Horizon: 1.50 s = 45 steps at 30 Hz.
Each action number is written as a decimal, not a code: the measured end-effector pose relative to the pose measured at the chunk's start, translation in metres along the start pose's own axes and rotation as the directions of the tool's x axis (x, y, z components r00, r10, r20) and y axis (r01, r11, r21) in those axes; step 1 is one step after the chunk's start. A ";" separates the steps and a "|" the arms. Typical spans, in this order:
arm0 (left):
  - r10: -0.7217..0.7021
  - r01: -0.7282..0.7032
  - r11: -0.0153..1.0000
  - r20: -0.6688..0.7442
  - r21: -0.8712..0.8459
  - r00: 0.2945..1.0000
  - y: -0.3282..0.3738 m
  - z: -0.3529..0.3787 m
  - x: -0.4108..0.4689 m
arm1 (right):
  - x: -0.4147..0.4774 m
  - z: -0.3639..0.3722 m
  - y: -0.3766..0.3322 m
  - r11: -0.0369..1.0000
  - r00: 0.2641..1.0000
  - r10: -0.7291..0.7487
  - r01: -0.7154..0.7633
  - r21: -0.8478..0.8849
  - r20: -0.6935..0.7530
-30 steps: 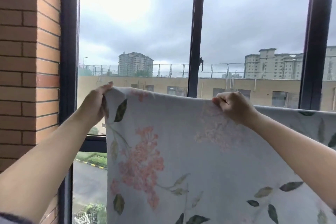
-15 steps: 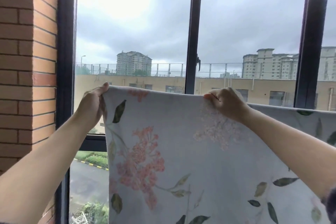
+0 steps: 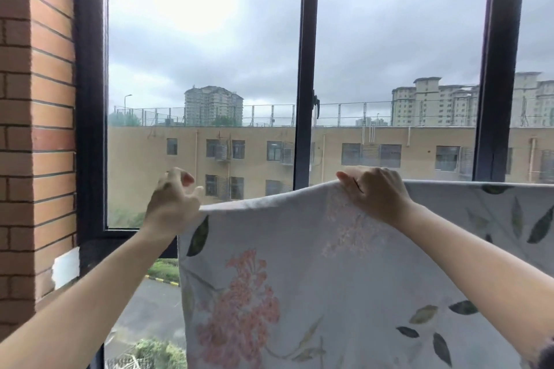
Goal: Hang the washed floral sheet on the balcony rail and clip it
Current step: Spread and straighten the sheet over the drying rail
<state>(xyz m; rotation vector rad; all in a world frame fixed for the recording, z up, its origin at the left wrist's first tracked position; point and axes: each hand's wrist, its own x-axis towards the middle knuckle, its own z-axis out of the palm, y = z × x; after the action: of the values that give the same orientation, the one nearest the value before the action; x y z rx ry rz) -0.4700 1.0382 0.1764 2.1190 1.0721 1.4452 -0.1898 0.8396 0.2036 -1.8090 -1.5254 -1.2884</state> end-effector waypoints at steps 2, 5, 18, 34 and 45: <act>0.138 -0.134 0.990 0.082 -0.047 0.987 0.033 0.021 -0.013 | -0.003 0.000 0.005 1.000 1.000 0.003 -0.003 0.001 -0.011; 0.294 -0.284 0.955 0.172 -0.081 0.940 0.077 0.056 -0.031 | -0.010 -0.004 0.015 1.000 0.999 -0.017 0.017 -0.015 -0.050; 0.679 -0.682 0.664 0.135 0.307 0.722 0.218 0.189 -0.078 | -0.082 -0.059 0.171 0.974 0.985 0.167 -0.159 -0.164 0.037; 0.673 -0.664 0.629 0.144 0.405 0.726 0.382 0.333 -0.159 | -0.169 -0.110 0.370 0.976 0.985 0.169 -0.163 -0.147 0.031; 0.720 -0.686 0.576 0.123 0.444 0.683 0.498 0.434 -0.203 | -0.219 -0.144 0.491 0.954 0.968 0.243 -0.227 -0.196 0.063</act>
<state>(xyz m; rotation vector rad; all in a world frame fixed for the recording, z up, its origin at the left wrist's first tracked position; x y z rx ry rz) 0.0749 0.6141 0.1967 3.1159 0.6143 1.7178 0.2241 0.4670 0.1935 -2.1177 -1.2179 -1.2866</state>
